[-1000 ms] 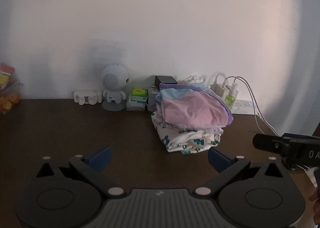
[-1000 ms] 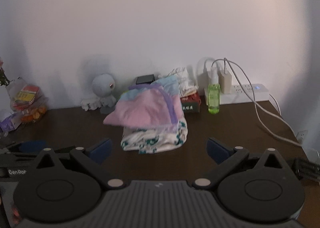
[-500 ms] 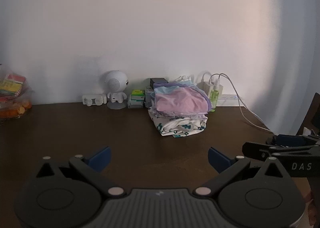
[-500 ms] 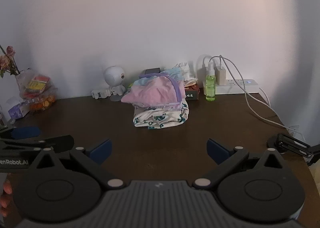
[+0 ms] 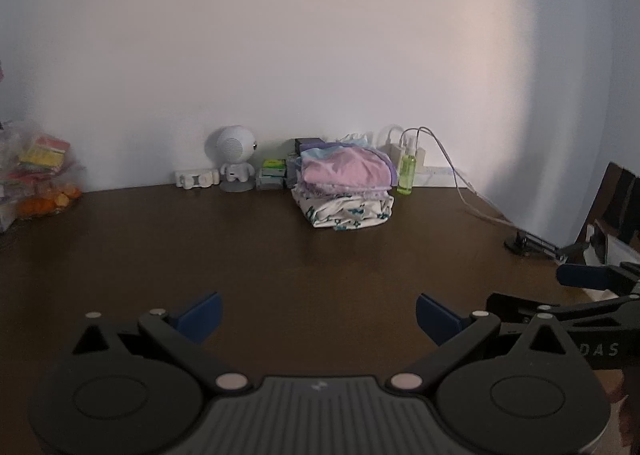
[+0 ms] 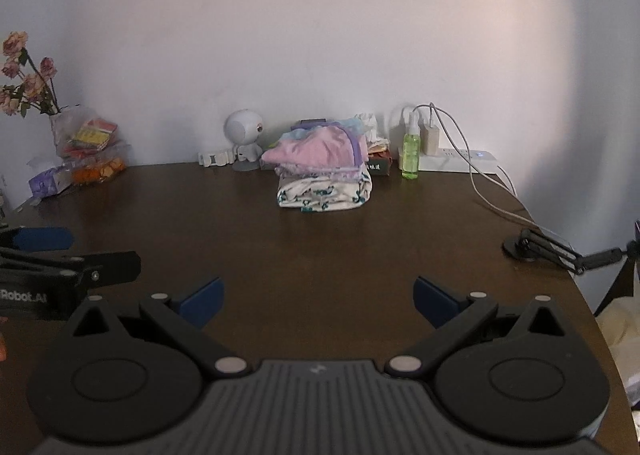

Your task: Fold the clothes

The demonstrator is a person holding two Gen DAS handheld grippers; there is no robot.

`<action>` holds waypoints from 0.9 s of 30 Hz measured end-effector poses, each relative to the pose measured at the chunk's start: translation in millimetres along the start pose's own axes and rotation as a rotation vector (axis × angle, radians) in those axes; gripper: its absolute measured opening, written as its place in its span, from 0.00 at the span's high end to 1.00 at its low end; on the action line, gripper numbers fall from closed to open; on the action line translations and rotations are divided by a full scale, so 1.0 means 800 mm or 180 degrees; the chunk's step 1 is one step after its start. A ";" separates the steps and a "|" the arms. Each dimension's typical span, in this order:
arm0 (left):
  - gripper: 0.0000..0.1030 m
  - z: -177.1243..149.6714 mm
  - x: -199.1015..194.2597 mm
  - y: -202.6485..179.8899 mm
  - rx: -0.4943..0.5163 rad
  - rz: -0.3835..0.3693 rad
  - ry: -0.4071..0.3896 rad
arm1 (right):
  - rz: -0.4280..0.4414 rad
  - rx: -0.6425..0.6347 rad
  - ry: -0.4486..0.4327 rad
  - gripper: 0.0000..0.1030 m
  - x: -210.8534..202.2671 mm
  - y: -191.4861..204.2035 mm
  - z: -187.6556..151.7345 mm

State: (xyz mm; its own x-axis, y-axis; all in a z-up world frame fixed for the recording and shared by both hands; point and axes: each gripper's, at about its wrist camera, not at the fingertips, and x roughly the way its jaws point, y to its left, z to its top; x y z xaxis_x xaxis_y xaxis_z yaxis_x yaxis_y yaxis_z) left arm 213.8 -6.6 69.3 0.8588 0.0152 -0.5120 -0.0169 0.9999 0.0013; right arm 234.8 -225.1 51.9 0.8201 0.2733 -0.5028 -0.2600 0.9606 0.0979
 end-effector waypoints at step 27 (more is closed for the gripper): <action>0.00 -0.138 -0.114 -0.012 0.0013 0.0205 -0.0020 | 0.0150 -0.0129 0.0046 0.00 -0.127 0.055 -0.123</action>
State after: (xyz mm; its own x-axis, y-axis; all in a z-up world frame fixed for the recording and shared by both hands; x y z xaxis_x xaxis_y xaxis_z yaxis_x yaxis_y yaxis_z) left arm 79.0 -18.8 20.8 0.8593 0.0796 -0.5053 -0.0702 0.9968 0.0376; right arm 90.2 -215.2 23.0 0.7991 0.3172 -0.5106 -0.3190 0.9438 0.0871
